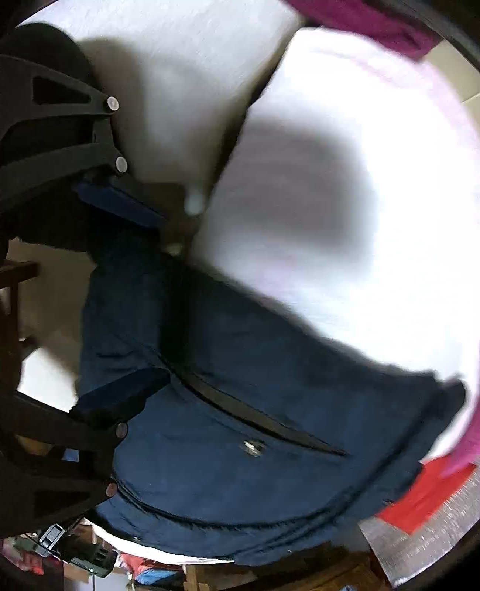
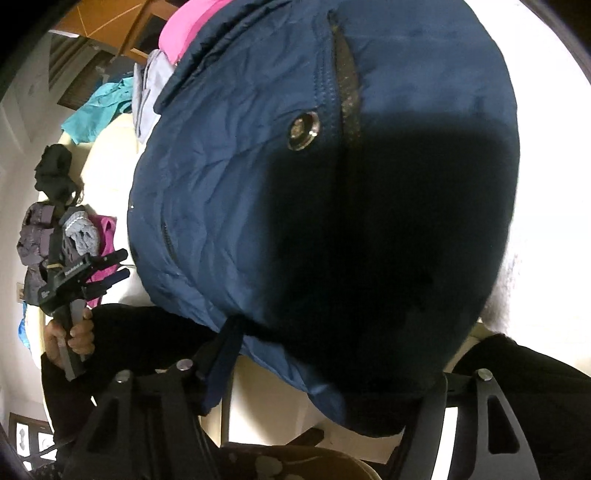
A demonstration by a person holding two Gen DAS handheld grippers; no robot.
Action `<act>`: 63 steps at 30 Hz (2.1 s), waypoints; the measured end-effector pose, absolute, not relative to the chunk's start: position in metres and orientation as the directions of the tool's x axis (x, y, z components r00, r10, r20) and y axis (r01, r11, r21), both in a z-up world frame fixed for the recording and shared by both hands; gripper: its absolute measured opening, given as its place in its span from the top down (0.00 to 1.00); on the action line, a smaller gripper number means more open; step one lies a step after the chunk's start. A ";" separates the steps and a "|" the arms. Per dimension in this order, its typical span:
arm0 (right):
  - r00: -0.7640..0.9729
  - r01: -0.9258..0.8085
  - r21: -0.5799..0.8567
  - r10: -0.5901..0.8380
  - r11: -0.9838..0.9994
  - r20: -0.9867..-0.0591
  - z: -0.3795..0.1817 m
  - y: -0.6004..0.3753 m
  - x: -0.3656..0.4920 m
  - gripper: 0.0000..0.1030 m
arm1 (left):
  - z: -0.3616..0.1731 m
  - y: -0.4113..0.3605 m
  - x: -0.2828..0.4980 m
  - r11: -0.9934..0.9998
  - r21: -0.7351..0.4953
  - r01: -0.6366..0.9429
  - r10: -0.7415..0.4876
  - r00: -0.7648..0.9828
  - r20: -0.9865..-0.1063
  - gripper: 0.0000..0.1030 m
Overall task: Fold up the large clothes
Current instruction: 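Lay the held hem onto the jacket front with both grippers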
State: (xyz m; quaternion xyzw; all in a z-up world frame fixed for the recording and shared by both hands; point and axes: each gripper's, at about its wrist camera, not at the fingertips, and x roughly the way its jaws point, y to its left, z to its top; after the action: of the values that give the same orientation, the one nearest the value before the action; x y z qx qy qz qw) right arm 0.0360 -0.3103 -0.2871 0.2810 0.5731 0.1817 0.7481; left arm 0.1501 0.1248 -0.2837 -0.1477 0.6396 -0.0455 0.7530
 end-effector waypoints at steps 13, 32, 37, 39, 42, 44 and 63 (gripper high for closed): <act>0.274 0.079 0.657 0.618 0.750 -0.737 -0.299 -0.321 0.037 0.47 | -0.288 0.106 0.142 0.947 -0.319 -0.026 -0.311 0.167 -0.936 0.65; 0.279 -0.066 0.703 0.689 0.708 -0.668 -0.250 -0.305 0.044 0.65 | -0.264 0.084 0.136 0.931 -0.354 0.095 -0.365 0.152 -0.919 0.66; 0.266 -0.049 0.694 0.679 0.719 -0.684 -0.267 -0.312 0.042 0.68 | -0.259 0.082 0.135 0.930 -0.347 0.123 -0.365 0.179 -0.914 0.89; 0.292 -0.089 0.665 0.657 0.742 -0.695 -0.252 -0.311 0.040 0.74 | -0.249 0.084 0.136 0.922 -0.366 0.128 -0.384 0.184 -0.905 0.90; 0.352 -0.169 0.620 0.634 0.766 -0.688 -0.222 -0.310 0.035 0.79 | -0.230 0.084 0.135 0.901 -0.404 0.156 -0.430 0.206 -0.879 0.90; 0.397 -0.210 0.595 0.624 0.776 -0.673 -0.200 -0.311 0.035 0.80 | -0.212 0.082 0.135 0.887 -0.422 0.188 -0.457 0.232 -0.859 0.91; 0.774 -0.173 0.631 0.501 0.756 -0.387 -0.088 -0.396 0.070 0.81 | -0.059 0.087 0.210 0.796 -0.538 0.276 -0.605 0.389 -0.695 0.91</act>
State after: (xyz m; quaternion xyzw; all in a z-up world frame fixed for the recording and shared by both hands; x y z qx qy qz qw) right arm 0.0700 -0.3961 -0.0883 0.2942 0.2782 0.1883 0.8948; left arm 0.2097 0.0866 -0.0591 -0.1702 0.4824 -0.2699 0.8158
